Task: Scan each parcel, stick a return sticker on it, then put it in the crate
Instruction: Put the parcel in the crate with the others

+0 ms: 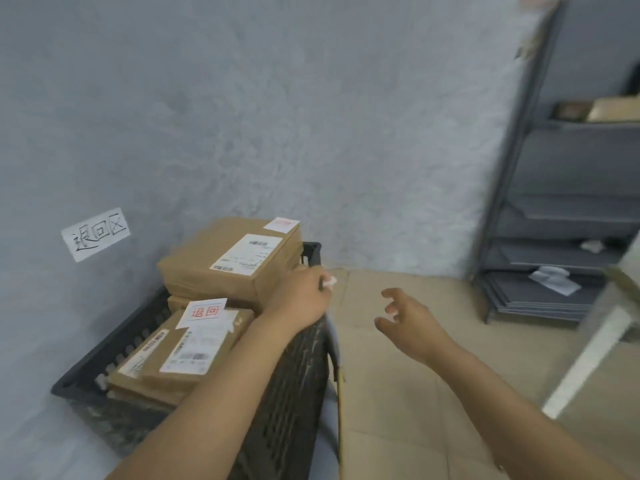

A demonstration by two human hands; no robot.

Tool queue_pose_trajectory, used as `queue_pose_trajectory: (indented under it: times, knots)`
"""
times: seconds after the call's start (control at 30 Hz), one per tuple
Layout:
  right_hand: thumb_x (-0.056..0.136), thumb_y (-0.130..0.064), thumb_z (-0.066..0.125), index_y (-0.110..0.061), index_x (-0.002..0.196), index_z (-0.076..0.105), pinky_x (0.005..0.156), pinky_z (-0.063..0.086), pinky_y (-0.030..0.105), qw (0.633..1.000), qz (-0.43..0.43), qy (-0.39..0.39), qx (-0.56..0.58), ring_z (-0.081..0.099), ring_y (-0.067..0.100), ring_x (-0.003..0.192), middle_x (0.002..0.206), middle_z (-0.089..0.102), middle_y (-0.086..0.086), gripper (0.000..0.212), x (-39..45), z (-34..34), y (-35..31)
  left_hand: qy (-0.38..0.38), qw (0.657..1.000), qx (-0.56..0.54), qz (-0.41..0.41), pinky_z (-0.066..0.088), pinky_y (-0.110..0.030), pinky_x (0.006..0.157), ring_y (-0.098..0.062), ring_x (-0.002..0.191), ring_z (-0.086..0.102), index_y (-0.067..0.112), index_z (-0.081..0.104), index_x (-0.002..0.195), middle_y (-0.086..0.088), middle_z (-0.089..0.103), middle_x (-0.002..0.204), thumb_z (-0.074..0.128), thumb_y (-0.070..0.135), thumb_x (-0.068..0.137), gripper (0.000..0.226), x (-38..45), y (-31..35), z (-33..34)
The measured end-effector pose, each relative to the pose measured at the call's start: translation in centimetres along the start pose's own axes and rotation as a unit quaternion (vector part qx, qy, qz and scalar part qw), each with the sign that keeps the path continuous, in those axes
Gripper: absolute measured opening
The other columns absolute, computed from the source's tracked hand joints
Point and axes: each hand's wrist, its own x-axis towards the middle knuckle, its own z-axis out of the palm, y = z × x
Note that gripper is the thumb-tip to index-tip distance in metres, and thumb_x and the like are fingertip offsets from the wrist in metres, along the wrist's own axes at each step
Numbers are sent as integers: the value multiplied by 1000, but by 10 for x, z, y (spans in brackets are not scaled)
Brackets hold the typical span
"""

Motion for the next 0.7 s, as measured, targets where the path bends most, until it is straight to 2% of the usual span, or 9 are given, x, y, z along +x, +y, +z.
queue_pose_trajectory:
  times: [0.07,0.13,0.37,0.7]
  knots:
    - [89,-29,61,-17,135,43,80,36,21,999,20,22,-14,56,20,105,122,57,6,51,-20,-39,42,-21,999,3,36,46,-36,94,-25,109,56,21,62,115,-6,57,118,52,25,94,24,6,44,34]
    - [89,-29,60,-18,134,44,81,36,22,998,41,40,-24,54,18,104,123,55,4,48,-44,-77,86,-40,997,-5,60,43,-34,98,-25,115,53,18,61,118,-8,57,122,53,22,93,27,9,92,71]
    - [91,-28,59,-19,131,48,82,39,24,986,116,116,-34,55,16,106,122,56,1,43,-123,-202,221,-101,985,-41,131,43,-35,100,-26,114,54,21,62,116,-9,58,121,57,26,90,27,3,259,190]
    - [88,-27,61,-22,124,54,77,39,25,961,200,192,-14,54,13,94,115,57,-1,36,-185,-308,348,-179,956,-49,229,45,-31,95,-21,110,56,21,61,115,-5,56,120,53,27,92,26,10,429,291]
